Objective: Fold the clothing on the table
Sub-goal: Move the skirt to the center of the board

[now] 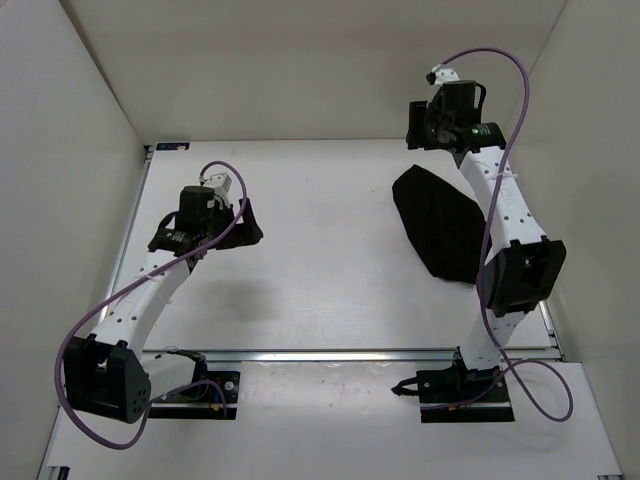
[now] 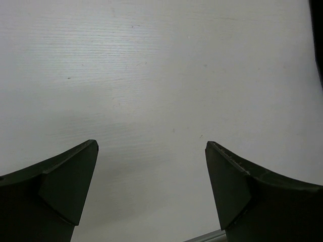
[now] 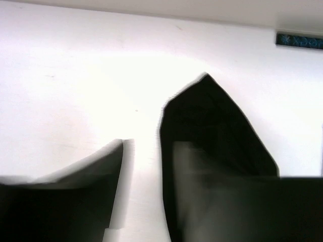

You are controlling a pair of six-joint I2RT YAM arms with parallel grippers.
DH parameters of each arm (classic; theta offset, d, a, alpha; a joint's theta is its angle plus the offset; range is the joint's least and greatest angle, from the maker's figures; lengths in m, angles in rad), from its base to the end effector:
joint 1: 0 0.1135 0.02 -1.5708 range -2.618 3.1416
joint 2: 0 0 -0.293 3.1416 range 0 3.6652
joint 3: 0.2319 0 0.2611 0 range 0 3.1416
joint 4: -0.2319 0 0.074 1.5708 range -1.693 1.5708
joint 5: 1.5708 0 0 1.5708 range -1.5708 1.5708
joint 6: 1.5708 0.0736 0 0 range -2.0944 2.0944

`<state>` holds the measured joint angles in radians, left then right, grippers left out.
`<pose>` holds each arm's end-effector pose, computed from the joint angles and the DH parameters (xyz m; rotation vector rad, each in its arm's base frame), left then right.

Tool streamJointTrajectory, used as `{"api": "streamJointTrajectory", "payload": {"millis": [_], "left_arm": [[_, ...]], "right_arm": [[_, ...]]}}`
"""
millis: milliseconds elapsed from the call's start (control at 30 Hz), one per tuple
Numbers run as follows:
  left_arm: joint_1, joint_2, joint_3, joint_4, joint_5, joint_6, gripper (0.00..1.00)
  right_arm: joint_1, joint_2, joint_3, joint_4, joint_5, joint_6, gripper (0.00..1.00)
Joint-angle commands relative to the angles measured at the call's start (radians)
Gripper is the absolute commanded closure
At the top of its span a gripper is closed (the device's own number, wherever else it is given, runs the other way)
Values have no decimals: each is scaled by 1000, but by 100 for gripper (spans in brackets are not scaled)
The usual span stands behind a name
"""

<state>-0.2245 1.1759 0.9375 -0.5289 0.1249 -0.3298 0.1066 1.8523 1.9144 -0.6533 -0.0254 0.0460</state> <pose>0.2653 -0.0700 0.2802 -0.0618 2.3684 -0.4178 0.4709 0.0523 0.3884 -0.0802 2.1626 0.1153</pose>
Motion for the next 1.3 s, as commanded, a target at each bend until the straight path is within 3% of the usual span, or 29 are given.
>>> {"api": "streamJointTrajectory", "payload": {"millis": [0,33,133,367,533,567,667,733,867,1033,1167,1267], "left_arm": [[-3,10,38,47,64,20,2],[1,14,41,49,59,28,1],[4,5,23,38,67,40,1],[19,-18,-23,1,50,66,1],[36,-4,-25,-17,38,75,2],[37,4,-29,-23,38,75,1],[37,21,-11,-25,35,83,1],[47,34,-8,-31,42,84,1],[48,44,0,-17,47,94,1],[36,71,15,3,71,89,1],[19,80,64,-12,52,106,1],[34,94,98,-43,65,118,1]], "right_arm": [[4,-64,-15,-26,65,-35,42],[-14,-65,-47,-37,55,-29,22],[-76,-74,-177,-20,35,-2,3],[-179,5,-374,21,4,47,3],[-113,97,-384,53,51,32,4],[-95,120,-364,53,54,28,6],[-54,209,-283,21,88,19,48],[-32,284,-195,-63,136,29,98],[1,325,54,-190,113,41,100],[99,193,218,-142,-189,69,100],[243,12,184,-24,-337,54,100],[294,-193,-7,93,-404,84,100]]}}
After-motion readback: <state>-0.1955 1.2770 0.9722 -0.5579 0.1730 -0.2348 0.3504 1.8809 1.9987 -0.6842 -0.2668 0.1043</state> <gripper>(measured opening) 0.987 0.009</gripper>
